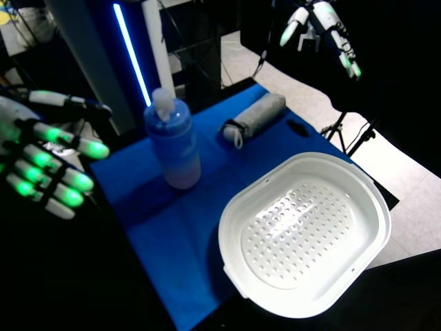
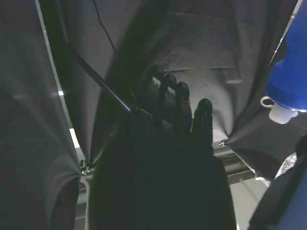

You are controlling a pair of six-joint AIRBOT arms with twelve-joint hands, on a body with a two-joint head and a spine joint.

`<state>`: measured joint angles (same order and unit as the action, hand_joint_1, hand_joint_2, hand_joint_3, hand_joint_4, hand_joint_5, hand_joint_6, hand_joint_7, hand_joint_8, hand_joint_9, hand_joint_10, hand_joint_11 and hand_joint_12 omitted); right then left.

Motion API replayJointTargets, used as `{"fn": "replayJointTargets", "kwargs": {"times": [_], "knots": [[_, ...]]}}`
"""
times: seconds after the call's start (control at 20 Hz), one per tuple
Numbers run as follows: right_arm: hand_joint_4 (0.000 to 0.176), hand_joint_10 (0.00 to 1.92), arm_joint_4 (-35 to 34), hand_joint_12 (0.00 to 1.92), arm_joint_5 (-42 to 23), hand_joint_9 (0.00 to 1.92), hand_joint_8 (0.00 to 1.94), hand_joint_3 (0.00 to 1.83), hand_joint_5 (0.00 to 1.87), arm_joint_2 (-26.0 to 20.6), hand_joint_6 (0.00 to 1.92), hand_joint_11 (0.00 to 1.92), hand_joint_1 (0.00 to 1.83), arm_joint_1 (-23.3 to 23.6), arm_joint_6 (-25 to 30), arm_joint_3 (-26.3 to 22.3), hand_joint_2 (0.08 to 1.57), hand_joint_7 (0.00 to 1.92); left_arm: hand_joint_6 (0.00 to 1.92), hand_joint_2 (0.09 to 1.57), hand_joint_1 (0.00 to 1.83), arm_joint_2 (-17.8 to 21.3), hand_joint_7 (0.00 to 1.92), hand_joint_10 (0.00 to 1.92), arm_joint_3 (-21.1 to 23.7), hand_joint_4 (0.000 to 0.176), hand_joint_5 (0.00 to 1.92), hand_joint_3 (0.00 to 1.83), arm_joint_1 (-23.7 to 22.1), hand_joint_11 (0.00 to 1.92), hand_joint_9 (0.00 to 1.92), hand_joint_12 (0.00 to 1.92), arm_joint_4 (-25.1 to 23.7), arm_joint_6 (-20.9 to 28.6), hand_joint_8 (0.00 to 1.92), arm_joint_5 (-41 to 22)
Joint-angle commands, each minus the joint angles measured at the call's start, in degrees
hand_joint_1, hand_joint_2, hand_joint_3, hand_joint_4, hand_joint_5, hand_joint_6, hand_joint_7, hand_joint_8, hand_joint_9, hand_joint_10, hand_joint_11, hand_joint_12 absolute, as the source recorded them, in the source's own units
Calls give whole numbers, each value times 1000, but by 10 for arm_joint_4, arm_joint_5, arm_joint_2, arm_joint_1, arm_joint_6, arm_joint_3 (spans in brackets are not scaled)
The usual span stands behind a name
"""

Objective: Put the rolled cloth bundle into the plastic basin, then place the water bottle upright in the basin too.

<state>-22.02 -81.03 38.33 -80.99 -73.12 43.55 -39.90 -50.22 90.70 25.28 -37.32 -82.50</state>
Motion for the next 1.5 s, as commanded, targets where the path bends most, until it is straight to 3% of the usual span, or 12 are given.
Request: {"fn": "replayJointTargets", "kwargs": {"times": [0.0, 0.2, 0.45, 0.7, 0.8, 1.0, 1.1, 1.15, 1.2, 1.3, 1.35, 1.45], "knots": [[105, 2, -4, 72, -71, 38, 1, 0, 185, -2, 3, 0, 103, 6, 6, 2, 1398, 96, 0, 937, 159, -2, 0, 0, -4, 176, 122, 24, -3, 0, 0, 0, 12, 4, 0, -71], [152, 0, -3, 0, -69, 0, 0, 0, 94, 1, 2, 0, 0, 6, 6, 4, 1318, 5, 0, 932, 65, -1, 0, 0, -4, 176, 86, 0, -7, 0, 0, 0, -2, 4, 0, -77], [129, 0, 2, 0, -47, 0, 0, 3, 103, 6, 3, 0, 0, 15, 6, 11, 1357, 0, 2, 723, 593, 7, 0, 0, -24, 176, 142, 0, -126, 0, 0, 0, -134, -3, 0, 8], [128, 0, 2, 0, -46, 0, 0, 3, 103, 6, 1, 0, 0, 15, 6, 13, 1366, 0, 3, 766, 442, -1, 0, 0, -50, 176, 197, 9, -265, 51, 0, 20, -273, -4, 0, 168], [138, 0, 2, 0, -46, 0, 0, 2, 107, 6, 2, 0, 0, 15, 6, 13, 1365, 0, 7, 728, 618, -10, 0, 0, -56, 176, 77, 0, -327, 48, 0, 14, -341, -2, 0, 247], [124, 0, 2, 0, -46, 0, 0, 7, 117, 6, 4, 0, 0, 15, 6, 13, 1380, 1, 1, 800, 626, -62, 84, 14, -97, 176, 171, 13, -438, 206, 67, 67, -518, 100, 16, 382], [132, 0, 4, 1, -46, 0, 0, 7, 111, 5, 1, 2, 0, 15, 6, 13, 1385, 0, 0, 826, 640, -79, 131, 17, -102, 176, 109, 1, -462, 265, 133, 105, -583, 111, 6, 435], [122, 0, 5, 0, -46, 0, 0, 8, 110, 5, 0, 0, 0, 15, 6, 13, 1391, 0, 0, 811, 681, -83, 135, 1, -102, 176, 123, 4, -466, 199, 181, 390, -599, 111, 1, 454], [154, 0, 5, 0, -46, 0, 0, 5, 75, 5, 0, 0, 0, 15, 6, 13, 1386, 0, 2, 807, 709, -87, 136, 1, -103, 176, 105, 0, -468, 60, 213, 779, -616, 110, 0, 476], [142, 0, 5, 0, -46, 0, 0, 6, 74, 5, 0, 0, 0, 15, 6, 12, 1392, 0, 0, 836, 706, -91, 130, 0, -107, 176, 91, 0, -469, 21, 238, 998, -628, 110, 0, 500], [154, 0, 5, 0, -46, 0, 0, 3, 73, 5, 0, 0, 0, 15, 6, 12, 1386, 0, 11, 851, 726, -95, 142, 8, -112, 176, 124, 4, -469, 38, 255, 1017, -637, 110, 4, 521], [122, 0, 5, 37, -46, 27, 0, 0, 134, 7, 1, 72, 0, 15, 6, 12, 1351, 50, 4, 865, 784, -109, 273, 16, -123, 176, 197, 2, -469, 87, 375, 1086, -649, 108, 12, 552]]}}
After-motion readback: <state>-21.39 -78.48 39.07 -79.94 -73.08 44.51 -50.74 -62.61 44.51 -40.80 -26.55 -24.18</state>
